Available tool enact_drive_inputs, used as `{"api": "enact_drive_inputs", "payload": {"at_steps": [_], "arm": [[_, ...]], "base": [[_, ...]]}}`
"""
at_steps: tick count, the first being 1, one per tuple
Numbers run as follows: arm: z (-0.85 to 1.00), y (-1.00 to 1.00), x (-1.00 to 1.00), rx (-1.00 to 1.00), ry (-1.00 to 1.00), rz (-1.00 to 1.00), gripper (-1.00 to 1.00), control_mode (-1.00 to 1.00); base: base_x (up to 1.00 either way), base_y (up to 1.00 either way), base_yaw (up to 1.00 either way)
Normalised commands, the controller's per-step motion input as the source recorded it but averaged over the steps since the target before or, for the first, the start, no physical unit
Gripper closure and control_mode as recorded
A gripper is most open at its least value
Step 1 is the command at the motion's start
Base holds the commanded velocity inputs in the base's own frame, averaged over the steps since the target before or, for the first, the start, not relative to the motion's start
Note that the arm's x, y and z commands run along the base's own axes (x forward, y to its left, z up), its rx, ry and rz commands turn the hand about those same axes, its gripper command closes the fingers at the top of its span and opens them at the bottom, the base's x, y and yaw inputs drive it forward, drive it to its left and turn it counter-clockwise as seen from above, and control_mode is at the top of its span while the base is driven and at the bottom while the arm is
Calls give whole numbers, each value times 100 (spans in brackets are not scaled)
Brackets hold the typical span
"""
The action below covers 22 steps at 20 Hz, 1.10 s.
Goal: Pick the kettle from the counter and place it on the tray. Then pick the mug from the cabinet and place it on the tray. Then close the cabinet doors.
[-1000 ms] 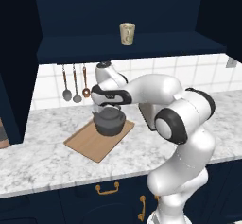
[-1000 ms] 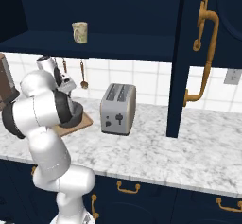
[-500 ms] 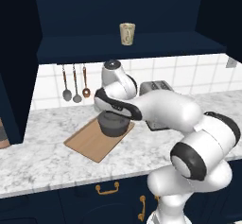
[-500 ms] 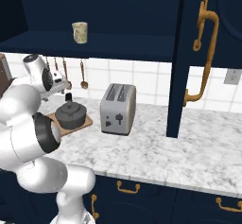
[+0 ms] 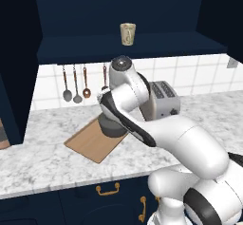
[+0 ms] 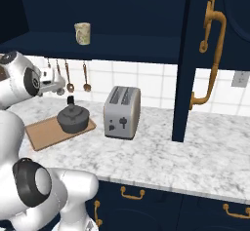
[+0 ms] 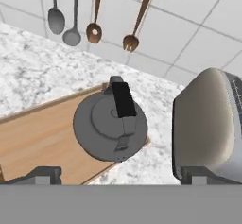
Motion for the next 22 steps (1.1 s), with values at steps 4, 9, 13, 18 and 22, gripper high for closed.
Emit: {"api": "enact_drive_inputs", "payload": {"at_steps": [4, 9, 13, 18, 22], "arm": [[98, -33, 22, 14, 0, -52, -100, -100], [53, -46, 33, 19, 4, -39, -100, -100], [9, -51, 13, 27, 7, -7, -100, -100], [38, -23, 31, 19, -5, -4, -100, -100], [38, -9, 51, 2, -9, 0, -100, -100]], "base": [[0, 0, 0], [0, 0, 0], [0, 0, 0], [0, 0, 0], [0, 0, 0]]}}
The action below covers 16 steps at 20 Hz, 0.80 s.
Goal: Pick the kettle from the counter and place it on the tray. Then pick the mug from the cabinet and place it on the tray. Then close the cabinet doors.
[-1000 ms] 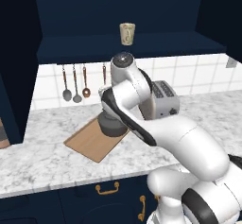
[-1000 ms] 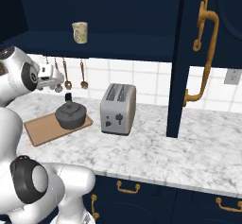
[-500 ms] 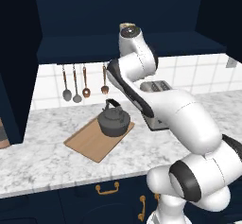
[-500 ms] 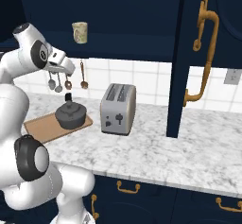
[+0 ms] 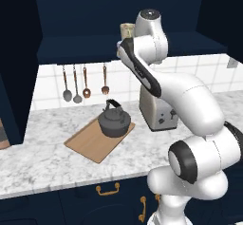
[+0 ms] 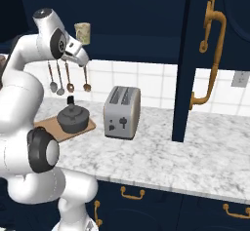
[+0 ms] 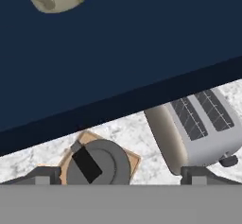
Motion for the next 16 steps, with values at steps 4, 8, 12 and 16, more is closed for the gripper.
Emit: {"api": "enact_drive_inputs", "payload": {"at_steps": [4, 8, 12, 16], "arm": [[64, 0, 54, 0, -1, 0, -100, -100], [45, 1, 33, 0, -6, 0, -100, -100], [39, 0, 30, -1, -18, 0, -100, -100], [9, 0, 14, 0, -16, 0, -100, -100]], "base": [[0, 0, 0], [0, 0, 0], [0, 0, 0], [0, 0, 0]]}}
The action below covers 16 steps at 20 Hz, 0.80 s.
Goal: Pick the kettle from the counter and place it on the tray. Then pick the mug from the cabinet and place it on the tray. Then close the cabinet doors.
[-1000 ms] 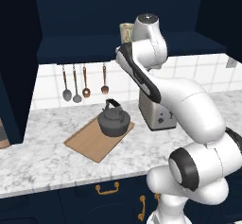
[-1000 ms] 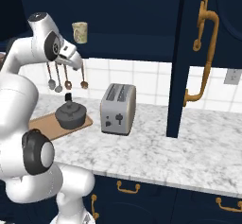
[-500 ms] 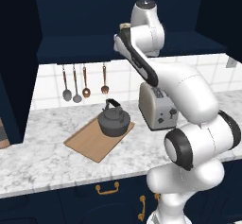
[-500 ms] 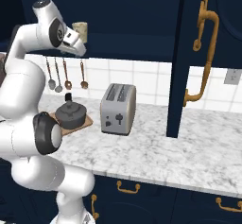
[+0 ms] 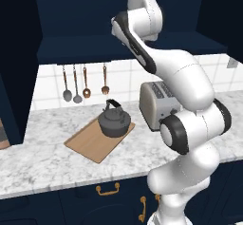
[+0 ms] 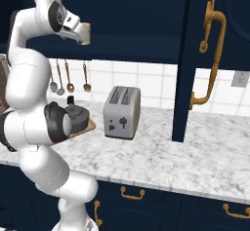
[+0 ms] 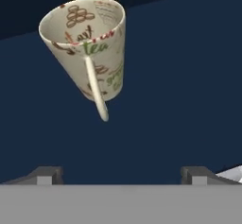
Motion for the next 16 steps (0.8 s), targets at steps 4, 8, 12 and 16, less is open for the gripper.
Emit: {"api": "enact_drive_inputs", "payload": {"at_steps": [4, 8, 12, 16], "arm": [[0, 0, 23, 0, -11, 0, -100, -100], [-3, 0, 11, 0, -17, 0, -100, -100], [-27, 0, 0, -1, -26, 0, -100, -100], [-14, 0, 0, 0, -17, 0, -100, -100]], "base": [[0, 0, 0], [0, 0, 0], [0, 0, 0], [0, 0, 0]]}}
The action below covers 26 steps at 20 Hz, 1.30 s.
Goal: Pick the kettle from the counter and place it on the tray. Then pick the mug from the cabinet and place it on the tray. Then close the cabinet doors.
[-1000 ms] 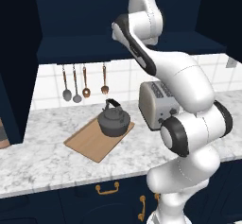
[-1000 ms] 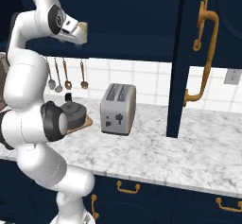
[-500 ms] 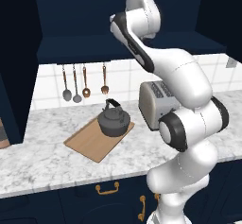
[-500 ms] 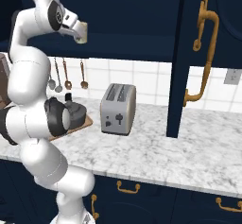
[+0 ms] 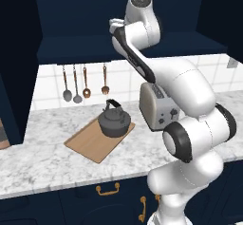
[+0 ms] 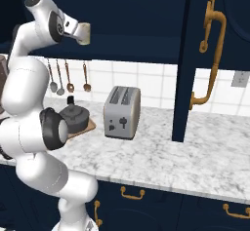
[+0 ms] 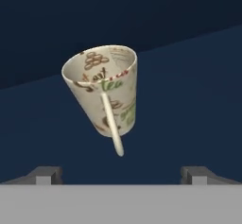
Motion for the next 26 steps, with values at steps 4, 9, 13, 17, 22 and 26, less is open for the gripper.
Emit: {"api": "enact_drive_inputs", "payload": {"at_steps": [4, 9, 13, 17, 22, 26], "arm": [[0, 0, 3, 0, -7, 0, -100, -100], [0, 0, 5, 0, 2, -2, -100, -100], [0, 0, 19, 0, 8, -4, -100, -100], [0, 0, 31, 0, 3, -3, -100, -100], [0, 0, 34, 0, 3, -4, -100, -100], [0, 1, 29, 0, 5, -3, -100, -100]], "base": [[0, 0, 0], [0, 0, 0], [0, 0, 0], [0, 0, 0], [0, 0, 0], [0, 0, 0]]}}
